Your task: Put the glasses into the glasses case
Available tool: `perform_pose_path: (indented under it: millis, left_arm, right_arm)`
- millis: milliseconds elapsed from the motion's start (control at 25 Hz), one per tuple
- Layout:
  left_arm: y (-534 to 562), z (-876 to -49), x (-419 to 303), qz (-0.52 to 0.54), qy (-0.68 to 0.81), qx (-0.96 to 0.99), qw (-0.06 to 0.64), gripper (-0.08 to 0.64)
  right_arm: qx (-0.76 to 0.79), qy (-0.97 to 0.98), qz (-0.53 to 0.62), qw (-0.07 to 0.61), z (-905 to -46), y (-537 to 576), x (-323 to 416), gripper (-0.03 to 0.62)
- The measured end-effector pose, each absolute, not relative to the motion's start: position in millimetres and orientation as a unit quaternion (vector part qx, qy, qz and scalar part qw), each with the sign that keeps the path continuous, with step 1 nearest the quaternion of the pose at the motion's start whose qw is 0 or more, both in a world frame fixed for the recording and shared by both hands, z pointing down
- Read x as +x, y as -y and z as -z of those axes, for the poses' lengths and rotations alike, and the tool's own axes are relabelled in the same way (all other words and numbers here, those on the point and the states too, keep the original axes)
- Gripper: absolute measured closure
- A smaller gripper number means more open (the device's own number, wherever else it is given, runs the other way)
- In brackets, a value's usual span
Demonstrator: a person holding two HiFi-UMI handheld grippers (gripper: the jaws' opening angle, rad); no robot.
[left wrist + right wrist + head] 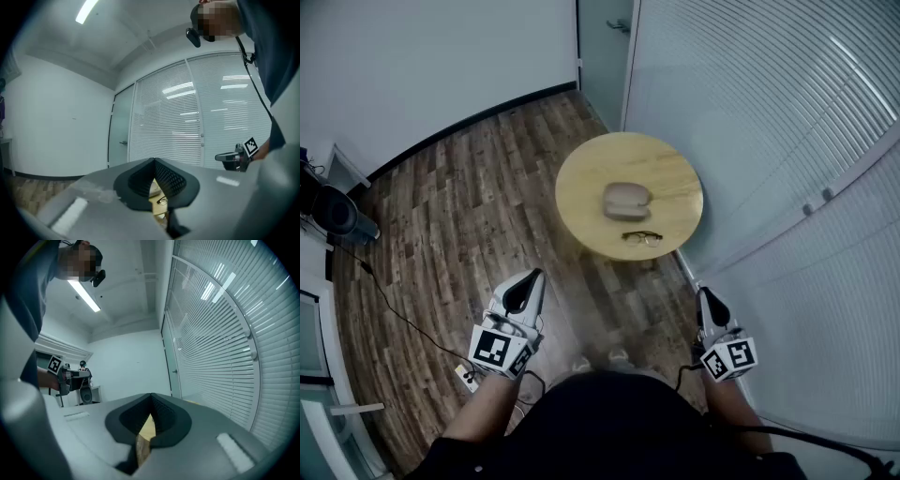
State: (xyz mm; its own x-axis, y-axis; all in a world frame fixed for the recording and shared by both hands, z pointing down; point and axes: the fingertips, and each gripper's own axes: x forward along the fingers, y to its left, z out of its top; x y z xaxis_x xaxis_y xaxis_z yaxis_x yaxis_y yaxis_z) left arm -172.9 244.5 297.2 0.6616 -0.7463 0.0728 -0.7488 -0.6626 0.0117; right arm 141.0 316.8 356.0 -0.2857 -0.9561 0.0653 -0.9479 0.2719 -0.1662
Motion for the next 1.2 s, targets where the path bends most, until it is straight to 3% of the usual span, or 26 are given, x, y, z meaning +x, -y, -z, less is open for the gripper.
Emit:
perform_pose_path:
  millis: [680, 1200]
  left_arm:
    - [-237, -302, -198, -0.012, 0.371, 0.929, 0.014, 0.56]
    - [-180, -308, -198, -0.033, 0.391, 0.92, 0.015, 0.56]
  right_arm:
    - [-0.603, -0.794, 0.084, 0.001, -355, -318, 93, 0.588]
    - [-0.587, -0.8, 0.119, -0.042, -399, -238, 102, 0.588]
